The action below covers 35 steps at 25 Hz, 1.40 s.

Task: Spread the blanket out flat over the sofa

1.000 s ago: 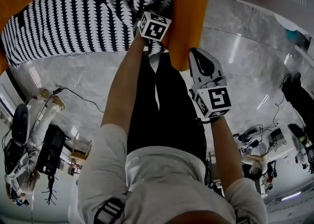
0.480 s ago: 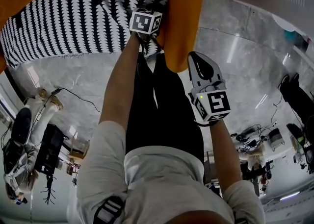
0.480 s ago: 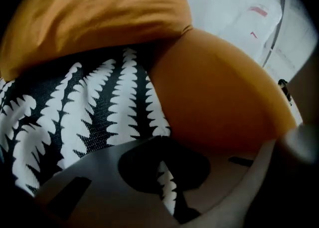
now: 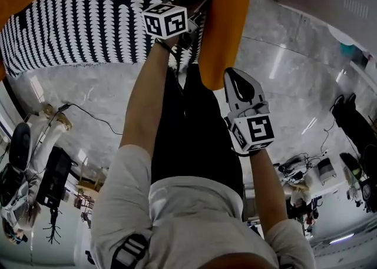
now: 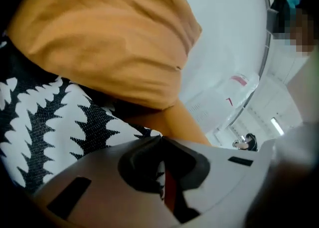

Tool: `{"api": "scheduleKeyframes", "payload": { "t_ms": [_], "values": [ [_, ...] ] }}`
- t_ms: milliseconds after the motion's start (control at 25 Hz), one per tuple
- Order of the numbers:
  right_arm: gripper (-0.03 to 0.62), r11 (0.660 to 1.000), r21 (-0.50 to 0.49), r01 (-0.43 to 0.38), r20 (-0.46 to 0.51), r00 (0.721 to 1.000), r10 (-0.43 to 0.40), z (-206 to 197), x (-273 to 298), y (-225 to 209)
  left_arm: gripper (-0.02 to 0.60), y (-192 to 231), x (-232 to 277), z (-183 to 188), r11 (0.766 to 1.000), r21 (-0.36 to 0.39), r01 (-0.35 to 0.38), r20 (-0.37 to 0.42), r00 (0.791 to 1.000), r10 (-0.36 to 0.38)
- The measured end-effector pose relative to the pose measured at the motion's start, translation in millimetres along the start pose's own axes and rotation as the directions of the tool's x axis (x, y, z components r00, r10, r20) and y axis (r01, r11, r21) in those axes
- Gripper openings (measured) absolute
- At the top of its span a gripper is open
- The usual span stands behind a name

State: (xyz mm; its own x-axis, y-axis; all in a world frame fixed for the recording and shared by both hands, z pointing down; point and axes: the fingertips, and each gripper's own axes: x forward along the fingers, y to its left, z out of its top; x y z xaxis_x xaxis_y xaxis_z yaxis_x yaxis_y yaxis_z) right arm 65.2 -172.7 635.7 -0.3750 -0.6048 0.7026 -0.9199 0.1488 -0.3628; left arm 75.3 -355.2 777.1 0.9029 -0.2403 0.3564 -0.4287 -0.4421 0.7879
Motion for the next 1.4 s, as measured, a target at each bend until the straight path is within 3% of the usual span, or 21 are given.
{"api": "scheduleKeyframes", "payload": {
  "t_ms": [80, 160, 240, 360, 440, 560, 680, 760, 800, 920, 1040, 1120, 1240, 1400],
  "values": [
    [0.026, 1.0, -0.003, 0.0, -0.003, 1.0, 0.0, -2, 4, 2, 0.014, 18, 7, -2, 0.999, -0.008, -0.039, 0.002, 0.999, 0.039],
    [0.026, 1.0, -0.017, -0.006, -0.008, 1.0, 0.006, -4, 7, 6, 0.014, 40, 17, -11, 0.991, 0.047, -0.122, -0.028, 0.992, 0.124],
    [0.026, 0.999, -0.032, -0.018, -0.021, 1.0, 0.018, -5, 6, 12, 0.014, 50, 28, -20, 0.986, 0.056, -0.156, -0.041, 0.987, 0.159],
    [0.026, 0.998, -0.046, -0.037, -0.039, 0.999, 0.035, -5, 4, 20, 0.014, 50, 32, -19, 0.99, -0.073, -0.119, -0.004, 0.993, 0.119],
    [0.026, 0.998, -0.053, -0.041, -0.036, 0.999, 0.039, -1, 5, 26, 0.014, 41, 22, -15, 0.991, -0.103, -0.081, 0.009, 0.997, 0.082],
    [0.026, 0.997, -0.057, -0.052, -0.029, 0.998, 0.05, 1, 8, 36, 0.015, 13, -10, -9, 0.999, 0.005, -0.052, 0.052, 0.997, 0.052],
    [0.026, 0.997, -0.056, -0.061, -0.022, 0.998, 0.06, 4, 16, 42, 0.015, 0, -61, -1, 0.985, 0.116, -0.124, 0.134, 0.985, 0.109],
    [0.026, 0.997, -0.054, -0.063, -0.014, 0.998, 0.063, 7, 21, 45, 0.015, 19, -96, 3, 0.958, 0.159, -0.238, 0.157, 0.964, 0.214],
    [0.026, 0.996, -0.053, -0.065, -0.01, 0.998, 0.064, 9, 23, 47, 0.015, 36, -113, 5, 0.933, 0.182, -0.311, 0.159, 0.945, 0.284],
    [0.026, 0.996, -0.049, -0.071, -0.012, 0.997, 0.071, 7, 31, 59, 0.014, 93, -154, 7, 0.829, 0.282, -0.483, 0.108, 0.874, 0.473],
    [0.026, 0.996, -0.046, -0.074, -0.024, 0.997, 0.073, 3, 39, 67, 0.012, 129, -173, 0, 0.74, 0.39, -0.548, 0.028, 0.81, 0.586],
    [0.026, 0.997, -0.04, -0.072, -0.03, 0.997, 0.071, 4, 42, 69, 0.014, 136, -177, -2, 0.715, 0.414, -0.564, 0.002, 0.785, 0.619],
    [0.026, 0.997, -0.034, -0.072, -0.033, 0.997, 0.071, 6, 49, 77, 0.014, 142, -176, -12, 0.731, 0.395, -0.556, -0.047, 0.782, 0.621],
    [0.026, 0.997, -0.05, -0.061, -0.027, 0.998, 0.059, 11, 58, 87, 0.014, 148, -154, -37, 0.785, 0.403, -0.47, -0.157, 0.81, 0.566]
  ]
}}
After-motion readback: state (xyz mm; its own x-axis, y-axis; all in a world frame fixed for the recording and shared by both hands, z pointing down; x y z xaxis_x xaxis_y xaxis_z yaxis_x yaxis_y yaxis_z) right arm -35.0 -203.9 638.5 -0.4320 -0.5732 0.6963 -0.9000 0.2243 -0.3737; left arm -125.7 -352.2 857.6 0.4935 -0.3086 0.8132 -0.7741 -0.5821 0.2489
